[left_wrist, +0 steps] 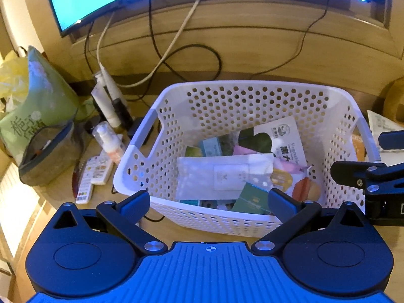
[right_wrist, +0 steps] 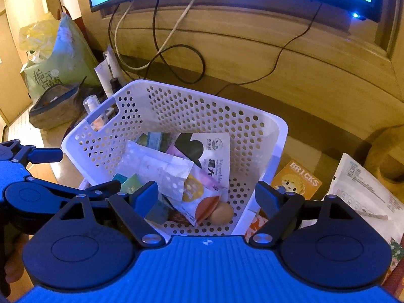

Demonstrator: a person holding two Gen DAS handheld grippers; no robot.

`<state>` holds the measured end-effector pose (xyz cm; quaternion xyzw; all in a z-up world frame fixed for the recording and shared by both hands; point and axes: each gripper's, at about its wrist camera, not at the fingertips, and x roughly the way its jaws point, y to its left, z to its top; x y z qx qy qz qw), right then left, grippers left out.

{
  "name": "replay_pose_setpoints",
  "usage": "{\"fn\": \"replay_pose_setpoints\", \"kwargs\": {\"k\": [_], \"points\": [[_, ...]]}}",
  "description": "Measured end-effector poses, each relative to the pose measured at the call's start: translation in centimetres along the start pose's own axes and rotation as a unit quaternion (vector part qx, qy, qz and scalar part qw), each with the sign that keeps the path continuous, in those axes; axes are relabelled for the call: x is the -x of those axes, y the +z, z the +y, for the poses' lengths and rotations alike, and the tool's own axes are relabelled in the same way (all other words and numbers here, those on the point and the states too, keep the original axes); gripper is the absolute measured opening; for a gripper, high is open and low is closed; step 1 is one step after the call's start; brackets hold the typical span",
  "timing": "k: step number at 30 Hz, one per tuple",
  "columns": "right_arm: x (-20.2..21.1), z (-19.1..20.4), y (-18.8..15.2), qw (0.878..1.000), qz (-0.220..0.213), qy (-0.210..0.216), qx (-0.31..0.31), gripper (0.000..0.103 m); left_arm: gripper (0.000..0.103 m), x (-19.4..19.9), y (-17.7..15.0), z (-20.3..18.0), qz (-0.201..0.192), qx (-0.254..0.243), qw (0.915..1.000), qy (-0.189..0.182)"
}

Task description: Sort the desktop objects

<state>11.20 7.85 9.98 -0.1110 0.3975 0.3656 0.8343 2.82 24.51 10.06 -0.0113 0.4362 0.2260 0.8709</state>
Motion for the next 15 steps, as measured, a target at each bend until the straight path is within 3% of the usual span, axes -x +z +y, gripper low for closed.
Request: {"fn": "replay_pose_setpoints", "kwargs": {"k": [15], "points": [[-0.49, 0.09, 0.17, 1.000, 0.003, -0.007, -0.005, 0.087, 0.100, -0.49, 0.30, -0.06, -0.003, -0.003, 1.0000, 0.005]]}}
